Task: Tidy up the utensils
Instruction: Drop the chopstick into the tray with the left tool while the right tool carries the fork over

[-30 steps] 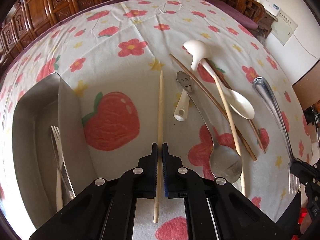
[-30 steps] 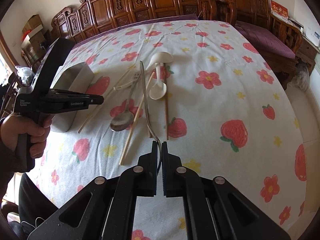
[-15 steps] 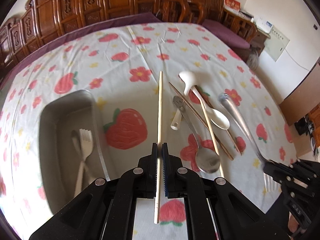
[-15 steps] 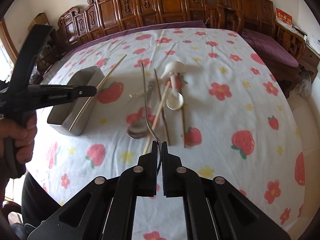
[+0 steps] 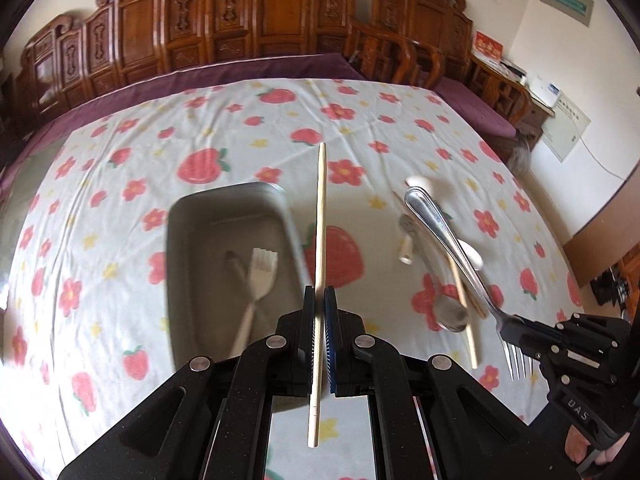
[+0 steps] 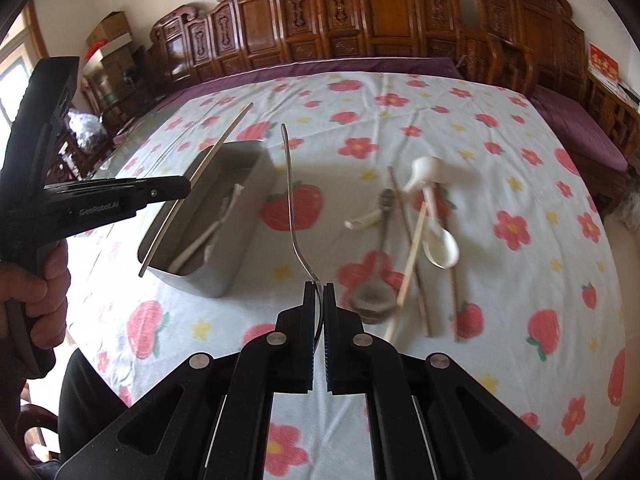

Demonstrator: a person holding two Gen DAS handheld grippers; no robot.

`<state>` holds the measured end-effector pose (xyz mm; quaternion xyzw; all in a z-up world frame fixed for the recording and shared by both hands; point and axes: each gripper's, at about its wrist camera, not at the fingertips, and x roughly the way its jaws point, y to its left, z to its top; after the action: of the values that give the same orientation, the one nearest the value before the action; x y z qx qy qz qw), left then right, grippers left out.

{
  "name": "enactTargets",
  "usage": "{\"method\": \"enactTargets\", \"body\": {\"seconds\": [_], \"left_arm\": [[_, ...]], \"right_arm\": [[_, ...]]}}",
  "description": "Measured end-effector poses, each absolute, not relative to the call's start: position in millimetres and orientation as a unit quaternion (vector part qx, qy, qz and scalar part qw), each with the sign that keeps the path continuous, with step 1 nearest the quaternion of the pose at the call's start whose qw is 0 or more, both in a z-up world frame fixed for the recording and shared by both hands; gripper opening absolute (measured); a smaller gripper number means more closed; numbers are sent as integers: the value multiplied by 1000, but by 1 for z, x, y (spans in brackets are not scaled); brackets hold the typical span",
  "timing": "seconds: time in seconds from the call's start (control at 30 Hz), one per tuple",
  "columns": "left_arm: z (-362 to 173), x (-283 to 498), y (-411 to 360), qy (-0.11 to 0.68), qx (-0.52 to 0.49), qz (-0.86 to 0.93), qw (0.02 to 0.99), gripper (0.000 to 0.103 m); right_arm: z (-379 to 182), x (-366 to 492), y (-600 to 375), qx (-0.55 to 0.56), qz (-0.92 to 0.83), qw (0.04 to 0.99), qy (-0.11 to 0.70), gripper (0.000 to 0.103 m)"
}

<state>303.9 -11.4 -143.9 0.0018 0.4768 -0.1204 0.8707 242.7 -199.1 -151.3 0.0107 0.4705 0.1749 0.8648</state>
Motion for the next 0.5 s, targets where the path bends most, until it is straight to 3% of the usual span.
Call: {"method": "enactTargets", "body": {"seconds": [0.5], "left_arm": [[-177,326,47,497,-42,-87,862,4]], "right_arm": [[-146,278,-132,7,204,856,476,5]]}}
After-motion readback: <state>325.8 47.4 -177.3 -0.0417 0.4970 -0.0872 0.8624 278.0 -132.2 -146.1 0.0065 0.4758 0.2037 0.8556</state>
